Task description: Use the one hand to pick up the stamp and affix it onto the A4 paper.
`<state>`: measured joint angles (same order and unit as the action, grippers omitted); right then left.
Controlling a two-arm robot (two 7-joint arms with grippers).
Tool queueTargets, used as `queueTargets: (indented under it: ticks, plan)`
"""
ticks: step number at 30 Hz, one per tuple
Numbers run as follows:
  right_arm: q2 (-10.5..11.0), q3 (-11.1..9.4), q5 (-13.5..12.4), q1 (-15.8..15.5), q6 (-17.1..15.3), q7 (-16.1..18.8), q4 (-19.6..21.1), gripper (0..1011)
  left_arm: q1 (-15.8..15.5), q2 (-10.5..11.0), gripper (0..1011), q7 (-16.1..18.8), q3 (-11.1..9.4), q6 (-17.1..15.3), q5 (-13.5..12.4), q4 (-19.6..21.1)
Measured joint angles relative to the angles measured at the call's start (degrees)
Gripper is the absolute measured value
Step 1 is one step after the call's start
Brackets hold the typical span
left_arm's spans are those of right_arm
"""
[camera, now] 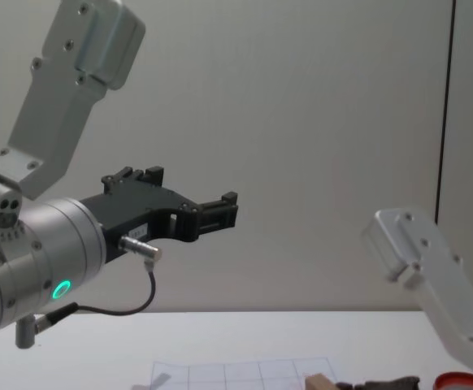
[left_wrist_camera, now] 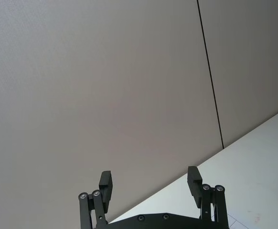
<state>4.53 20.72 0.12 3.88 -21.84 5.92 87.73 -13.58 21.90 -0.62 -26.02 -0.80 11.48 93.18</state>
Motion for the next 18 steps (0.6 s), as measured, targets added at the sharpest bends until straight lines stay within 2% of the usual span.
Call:
queueTargets:
  ticks: [18]
  plan:
    - [-0.8, 0.2, 0.4, 0.7, -1.9, 1.0, -2.5, 219, 0.0, 0.0, 1001, 0.0, 0.0, 0.0, 0.0, 0.0]
